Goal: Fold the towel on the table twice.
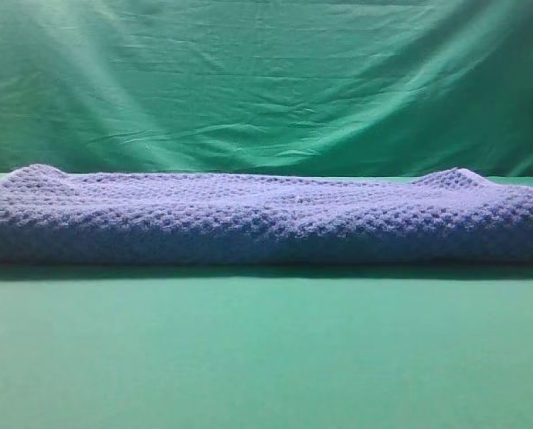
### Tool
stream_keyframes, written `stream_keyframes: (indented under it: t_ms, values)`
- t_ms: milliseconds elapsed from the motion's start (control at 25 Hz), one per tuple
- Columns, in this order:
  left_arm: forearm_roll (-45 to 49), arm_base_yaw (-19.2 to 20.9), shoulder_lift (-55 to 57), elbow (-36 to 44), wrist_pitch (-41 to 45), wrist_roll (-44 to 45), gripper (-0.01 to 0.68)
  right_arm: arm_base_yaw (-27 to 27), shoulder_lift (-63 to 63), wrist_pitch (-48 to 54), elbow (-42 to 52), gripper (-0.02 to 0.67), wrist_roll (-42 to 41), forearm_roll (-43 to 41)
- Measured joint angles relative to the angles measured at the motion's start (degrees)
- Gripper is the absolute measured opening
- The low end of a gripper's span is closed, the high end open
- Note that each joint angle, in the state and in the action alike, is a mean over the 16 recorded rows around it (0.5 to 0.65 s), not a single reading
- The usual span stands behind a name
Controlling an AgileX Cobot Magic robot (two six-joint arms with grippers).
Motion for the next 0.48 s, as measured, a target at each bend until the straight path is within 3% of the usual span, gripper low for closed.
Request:
stream_keyframes:
  t_ms: [480]
  values:
    - [26.39,0.0,-21.39,1.3,14.1,-24.87,0.0,0.0,-16.62,9.31,2.84,0.0,2.7,-0.09]
